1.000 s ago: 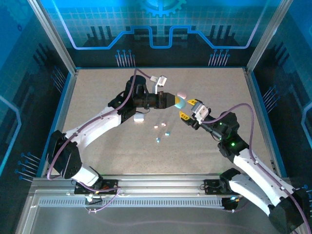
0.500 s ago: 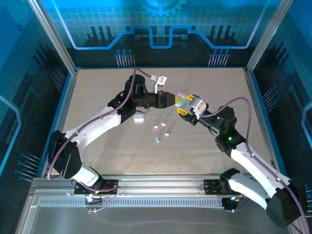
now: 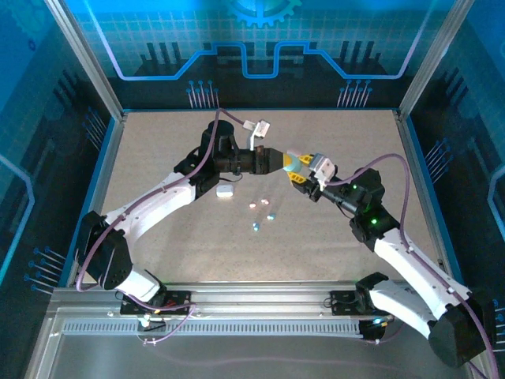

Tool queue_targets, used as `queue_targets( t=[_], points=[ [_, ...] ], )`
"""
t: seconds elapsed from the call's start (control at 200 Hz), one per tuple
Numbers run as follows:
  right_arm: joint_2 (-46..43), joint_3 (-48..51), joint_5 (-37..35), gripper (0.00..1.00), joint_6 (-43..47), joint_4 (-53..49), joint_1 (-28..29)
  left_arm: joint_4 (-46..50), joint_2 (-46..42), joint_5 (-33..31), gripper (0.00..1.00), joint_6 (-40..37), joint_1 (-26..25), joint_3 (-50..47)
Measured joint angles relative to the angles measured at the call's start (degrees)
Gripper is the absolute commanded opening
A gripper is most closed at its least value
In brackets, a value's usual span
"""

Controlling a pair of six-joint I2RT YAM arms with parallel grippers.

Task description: Insert wireless bluetooth earbuds into charging case

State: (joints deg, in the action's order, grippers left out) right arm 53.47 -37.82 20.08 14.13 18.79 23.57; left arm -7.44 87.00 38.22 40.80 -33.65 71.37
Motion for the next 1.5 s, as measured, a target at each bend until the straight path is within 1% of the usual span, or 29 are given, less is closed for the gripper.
queue_targets(
  t=[0.11,0.145,0.185,0.275,0.355,0.425,0.55,0.695,0.82,0.891,0.936,1.021,1.286,1.401,1.496],
  points=[
    [0.74,-1.97,1.68,0.36,-0.85,-2.64,-0.44,0.07,-0.31,-0.07,0.39,-0.76,0.15,-0.02],
    [0.9,-2.54,2.29,0.35,-1.36,-3.48,-0.48,0.31,-0.5,-0.24,0.41,-1.7,0.15,-0.07],
    [1.11,-3.34,3.21,0.35,-2.23,-4.48,-0.61,0.59,-0.85,-0.28,0.48,-2.47,0.15,-0.2],
    [1.53,-4.98,6.1,0.35,-4.0,-7.21,-1.03,1.53,-2.05,-0.44,0.56,-6.08,0.0,-0.31],
    [1.97,-6.45,9.38,0.34,-5.25,-9.9,-1.55,1.64,-3.3,-0.48,0.61,-9.05,-0.09,-0.63],
    [2.75,-8.59,13.14,0.34,-6.12,-13.14,-2.14,1.57,-5.14,-0.46,0.64,-13.25,-0.11,-2.03],
    [4.52,-12.44,19.67,0.33,-6.69,-18.75,-2.8,0.92,-8.7,-0.33,0.65,-21.35,-0.11,-5.68],
    [5.88,-15.61,26.03,0.33,-6.67,-22.8,-3.41,-3.78,-12.87,1.77,0.64,-31.93,-0.11,-12.81],
    [7.65,-18.82,30.58,0.33,-5.86,-27.28,-3.45,-5.35,-13.68,3.87,0.59,-37.38,-0.11,-15.08],
    [9.14,-20.83,32.81,0.33,-4.63,-29.97,-3.45,-5.51,-13.75,4.76,0.53,-39.52,-0.11,-15.08],
    [9.77,-21.62,33.7,0.32,-3.98,-31.36,-3.45,-5.6,-13.77,5.14,0.51,-40.41,-0.11,-15.08],
    [10.43,-22.47,34.82,0.32,-2.75,-33.51,-3.52,-5.57,-13.79,5.92,0.51,-41.42,-0.11,-15.08],
    [10.51,-23.04,35.74,0.33,-0.33,-36.39,-3.52,-5.42,-13.79,7.37,0.53,-42.47,-0.11,-15.06],
    [10.51,-23.04,35.69,0.33,0.33,-37.03,-3.52,-5.27,-13.79,7.65,0.55,-42.4,-0.11,-14.91],
    [10.51,-23.06,35.47,0.33,0.79,-37.68,-3.5,-5.29,-13.79,7.74,0.55,-42.29,-0.11,-14.86]
  ],
)
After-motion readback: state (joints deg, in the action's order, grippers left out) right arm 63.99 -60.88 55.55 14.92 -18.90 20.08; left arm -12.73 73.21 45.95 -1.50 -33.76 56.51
